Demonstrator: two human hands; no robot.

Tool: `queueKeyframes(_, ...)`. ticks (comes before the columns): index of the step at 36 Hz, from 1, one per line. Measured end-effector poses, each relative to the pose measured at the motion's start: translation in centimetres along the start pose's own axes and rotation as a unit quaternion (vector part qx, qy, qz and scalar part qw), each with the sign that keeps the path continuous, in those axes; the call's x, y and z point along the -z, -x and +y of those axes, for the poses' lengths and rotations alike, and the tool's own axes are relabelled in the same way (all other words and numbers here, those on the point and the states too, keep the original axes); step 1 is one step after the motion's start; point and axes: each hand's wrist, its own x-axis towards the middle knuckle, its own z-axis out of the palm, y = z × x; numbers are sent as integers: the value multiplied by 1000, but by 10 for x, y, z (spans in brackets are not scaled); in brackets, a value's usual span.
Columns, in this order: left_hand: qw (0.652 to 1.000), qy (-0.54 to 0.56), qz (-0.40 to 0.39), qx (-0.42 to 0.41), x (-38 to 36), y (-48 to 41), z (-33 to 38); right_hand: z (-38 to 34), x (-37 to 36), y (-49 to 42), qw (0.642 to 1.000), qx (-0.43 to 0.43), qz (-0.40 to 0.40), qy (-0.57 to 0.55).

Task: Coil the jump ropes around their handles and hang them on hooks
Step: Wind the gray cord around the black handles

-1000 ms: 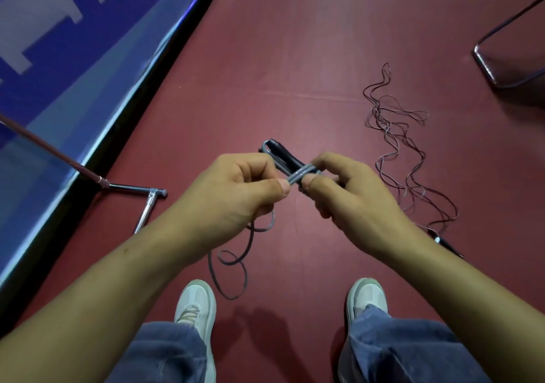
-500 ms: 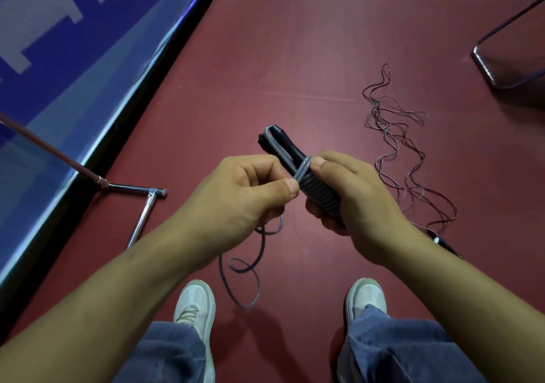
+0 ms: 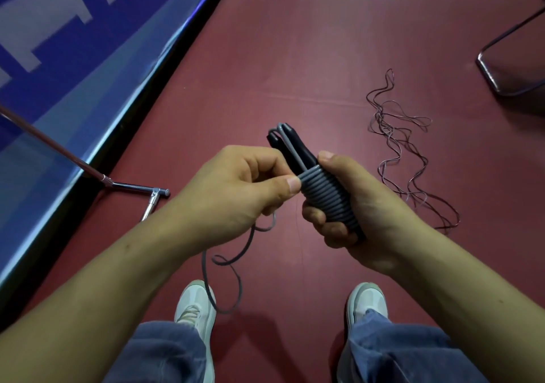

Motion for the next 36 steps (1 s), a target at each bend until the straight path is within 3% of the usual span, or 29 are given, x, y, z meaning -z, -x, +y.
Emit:
queueKeyframes(7, 996, -54, 65, 19, 4, 2, -8, 2, 0, 0, 999, 46, -8, 8)
queueKeyframes(10, 996, -28, 72, 34, 3, 1, -8, 0, 0, 3, 999, 35, -28, -22)
queueKeyframes(17, 970, 226, 6, 91, -11, -4, -5, 0, 1, 5, 992, 7, -52, -118)
queueKeyframes(21, 980, 186, -41, 57, -5, -5, -5, -1, 0, 8, 992, -8, -78, -100)
queueKeyframes(27, 995, 83, -52, 17, 4, -10, -13, -1, -3, 8, 989, -55, -108, -88)
queueKeyframes(36, 963, 227, -145, 23, 2, -12, -7, 2, -3, 10, 943, -103, -231, -215)
